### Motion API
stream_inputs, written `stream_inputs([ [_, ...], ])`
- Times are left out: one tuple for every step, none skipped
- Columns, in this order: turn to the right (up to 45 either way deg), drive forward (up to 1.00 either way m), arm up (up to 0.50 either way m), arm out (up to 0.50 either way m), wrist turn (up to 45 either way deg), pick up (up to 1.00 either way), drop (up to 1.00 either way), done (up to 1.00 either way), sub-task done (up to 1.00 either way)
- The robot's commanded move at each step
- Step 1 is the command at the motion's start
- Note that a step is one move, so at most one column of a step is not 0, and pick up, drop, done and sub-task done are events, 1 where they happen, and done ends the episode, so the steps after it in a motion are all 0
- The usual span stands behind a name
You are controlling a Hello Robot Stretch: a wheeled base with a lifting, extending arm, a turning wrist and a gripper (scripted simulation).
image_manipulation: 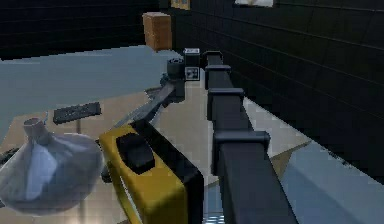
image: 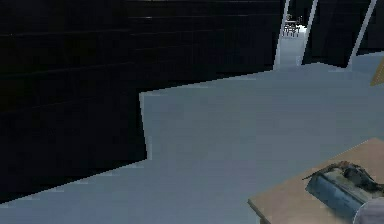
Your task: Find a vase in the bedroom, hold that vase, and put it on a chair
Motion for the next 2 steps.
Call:
stream_inputs([
  [0.0,0.00,0.00,-0.34,0.0,0.00,0.00,0.00,0.00],
  [-45.0,0.00,0.00,0.00,0.0,0.00,0.00,0.00,0.00],
])
